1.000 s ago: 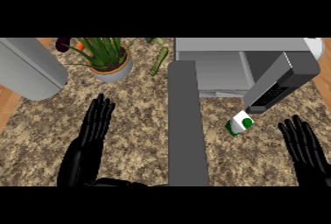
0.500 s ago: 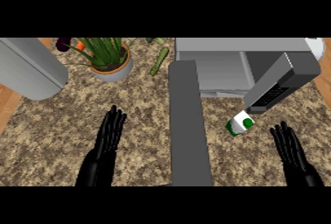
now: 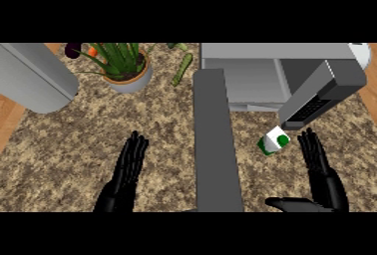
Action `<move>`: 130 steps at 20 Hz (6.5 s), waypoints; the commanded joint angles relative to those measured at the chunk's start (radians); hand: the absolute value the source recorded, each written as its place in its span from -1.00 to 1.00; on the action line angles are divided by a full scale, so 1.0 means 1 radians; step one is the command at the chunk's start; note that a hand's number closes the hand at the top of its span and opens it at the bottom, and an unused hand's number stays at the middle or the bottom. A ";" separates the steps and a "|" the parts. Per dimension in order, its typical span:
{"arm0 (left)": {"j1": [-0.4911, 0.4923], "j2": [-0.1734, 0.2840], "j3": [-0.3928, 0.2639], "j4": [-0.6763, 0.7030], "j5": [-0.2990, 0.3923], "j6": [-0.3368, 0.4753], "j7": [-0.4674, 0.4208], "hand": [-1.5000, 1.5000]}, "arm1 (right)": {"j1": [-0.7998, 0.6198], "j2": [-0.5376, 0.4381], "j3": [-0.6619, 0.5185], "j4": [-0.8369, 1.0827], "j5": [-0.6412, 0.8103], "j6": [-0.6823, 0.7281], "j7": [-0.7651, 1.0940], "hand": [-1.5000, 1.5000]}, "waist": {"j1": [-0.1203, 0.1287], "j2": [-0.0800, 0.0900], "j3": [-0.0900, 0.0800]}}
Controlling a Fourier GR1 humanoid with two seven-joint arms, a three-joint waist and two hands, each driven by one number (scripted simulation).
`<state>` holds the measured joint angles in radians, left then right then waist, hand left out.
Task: Pick up the milk, place it into the microwave and close the microwave
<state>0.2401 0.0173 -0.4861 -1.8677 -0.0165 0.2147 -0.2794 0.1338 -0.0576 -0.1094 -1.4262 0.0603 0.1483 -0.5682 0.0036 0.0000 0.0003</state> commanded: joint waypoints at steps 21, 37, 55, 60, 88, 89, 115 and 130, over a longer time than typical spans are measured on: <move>0.089 0.167 0.209 -0.043 0.244 -0.202 -0.061 -1.00 | -0.563 -0.138 -0.222 1.050 0.054 -0.197 -0.499 1.00 | 0.016 0.006 0.002; 0.145 0.215 0.287 -0.061 0.291 -0.286 -0.095 -1.00 | -0.561 -0.117 -0.270 1.156 0.058 -0.444 -0.523 1.00 | 0.012 0.004 0.001; 0.137 0.240 0.397 0.006 0.363 -0.369 -0.085 -1.00 | -0.487 0.054 -0.125 0.879 0.038 -0.331 -0.535 1.00 | -0.007 -0.004 -0.001; 0.175 0.167 0.342 0.047 0.273 -0.353 -0.166 -1.00 | -0.463 0.056 0.027 0.700 -0.034 -0.461 -0.380 1.00 | -0.002 -0.003 -0.001; 0.110 0.188 0.440 0.095 0.316 -0.474 -0.126 -1.00 | -1.050 -0.151 -0.032 1.227 0.169 -0.817 -0.030 1.00 | 0.063 0.023 0.002; 0.091 0.185 0.429 0.112 0.306 -0.477 -0.127 -1.00 | -1.053 -0.159 -0.042 1.237 0.166 -0.846 -0.029 1.00 | 0.068 0.028 0.002; 0.005 0.198 0.405 0.161 0.188 -0.447 -0.120 -1.00 | -1.120 -0.193 -0.017 1.329 0.237 -0.869 -0.019 -1.00 | 0.114 0.053 0.007; 0.036 0.142 0.332 0.145 0.130 -0.425 -0.139 -1.00 | -0.972 -0.122 -0.168 1.282 0.086 -0.688 -0.261 -1.00 | 0.060 0.025 0.004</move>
<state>0.2472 0.1786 -0.1250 -1.7121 0.1414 -0.2197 -0.4005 -0.8815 -0.2003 -0.2435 -0.1391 0.1809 -0.5817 -0.7689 0.0754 0.0328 0.0051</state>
